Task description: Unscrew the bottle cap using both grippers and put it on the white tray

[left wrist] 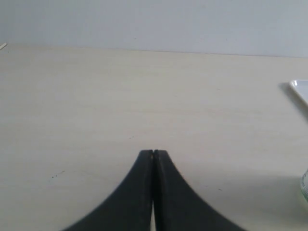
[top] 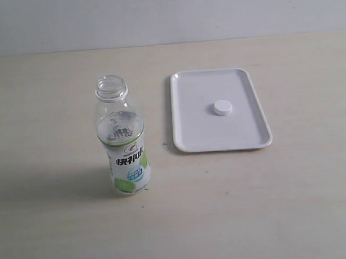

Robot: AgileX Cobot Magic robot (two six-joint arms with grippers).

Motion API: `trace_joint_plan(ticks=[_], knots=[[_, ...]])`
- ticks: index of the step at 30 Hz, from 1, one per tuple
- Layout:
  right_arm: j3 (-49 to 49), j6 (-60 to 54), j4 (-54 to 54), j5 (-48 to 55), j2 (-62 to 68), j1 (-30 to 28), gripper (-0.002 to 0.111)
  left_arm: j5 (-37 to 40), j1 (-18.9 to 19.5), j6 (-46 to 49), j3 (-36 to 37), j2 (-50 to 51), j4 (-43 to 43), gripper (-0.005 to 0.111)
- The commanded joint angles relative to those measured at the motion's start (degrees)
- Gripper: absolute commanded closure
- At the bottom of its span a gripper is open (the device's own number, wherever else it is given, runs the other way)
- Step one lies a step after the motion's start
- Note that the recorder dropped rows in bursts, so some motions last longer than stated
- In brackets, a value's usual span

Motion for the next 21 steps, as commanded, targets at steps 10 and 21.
trace_joint_plan(ticks=[10, 21], knots=[[3.8, 1.4, 1.0, 11.9, -7.2, -0.5, 0.071, -0.5, 0.1, -0.4, 0.2, -0.3, 0.1, 0.107], [9.8, 1.3, -1.1, 15.7, -23.5, -0.4, 0.071, -0.5, 0.1, -0.4, 0.2, -0.3, 0.2, 0.107]])
